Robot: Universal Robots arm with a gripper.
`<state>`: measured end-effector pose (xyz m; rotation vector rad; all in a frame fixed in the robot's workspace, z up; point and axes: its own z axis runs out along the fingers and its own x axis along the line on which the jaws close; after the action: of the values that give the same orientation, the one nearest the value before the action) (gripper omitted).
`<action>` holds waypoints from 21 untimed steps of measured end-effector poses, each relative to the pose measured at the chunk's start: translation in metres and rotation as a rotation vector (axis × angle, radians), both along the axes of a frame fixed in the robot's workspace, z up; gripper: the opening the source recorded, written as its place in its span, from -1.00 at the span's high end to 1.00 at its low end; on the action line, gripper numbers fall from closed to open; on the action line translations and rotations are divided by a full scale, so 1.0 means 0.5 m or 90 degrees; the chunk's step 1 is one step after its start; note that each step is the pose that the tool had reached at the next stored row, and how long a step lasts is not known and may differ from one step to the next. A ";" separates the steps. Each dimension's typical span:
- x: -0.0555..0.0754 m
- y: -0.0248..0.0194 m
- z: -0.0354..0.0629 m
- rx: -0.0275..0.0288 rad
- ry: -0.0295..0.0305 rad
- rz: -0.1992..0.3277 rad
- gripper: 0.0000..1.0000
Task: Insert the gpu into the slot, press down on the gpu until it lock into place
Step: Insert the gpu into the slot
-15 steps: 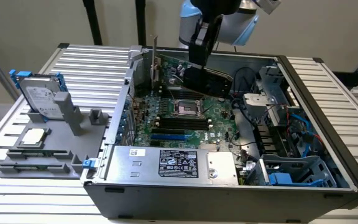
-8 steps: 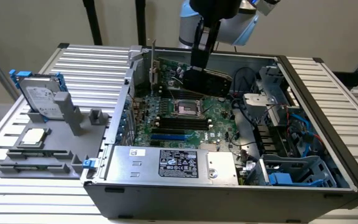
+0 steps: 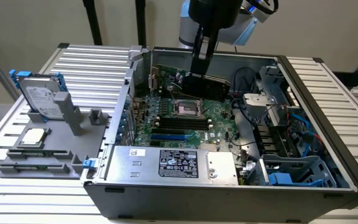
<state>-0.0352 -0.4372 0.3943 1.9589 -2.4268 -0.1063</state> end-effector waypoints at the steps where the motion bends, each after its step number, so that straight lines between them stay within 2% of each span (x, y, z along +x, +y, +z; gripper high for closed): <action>1: 0.000 0.0000 -0.003 0.0002 0.0000 0.011 0.47; 11: -0.001 -0.0012 -0.035 0.0033 0.0000 0.111 0.47; 13: -0.001 -0.0057 -0.042 0.0051 -0.0002 0.118 0.47; 16: -0.001 -0.0181 -0.054 0.0084 -0.0005 0.123 0.47; 21: -0.008 -0.0326 -0.071 0.0164 -0.0012 0.133 0.47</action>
<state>-0.0390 -0.4535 0.3587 2.2085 -2.2158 -0.1321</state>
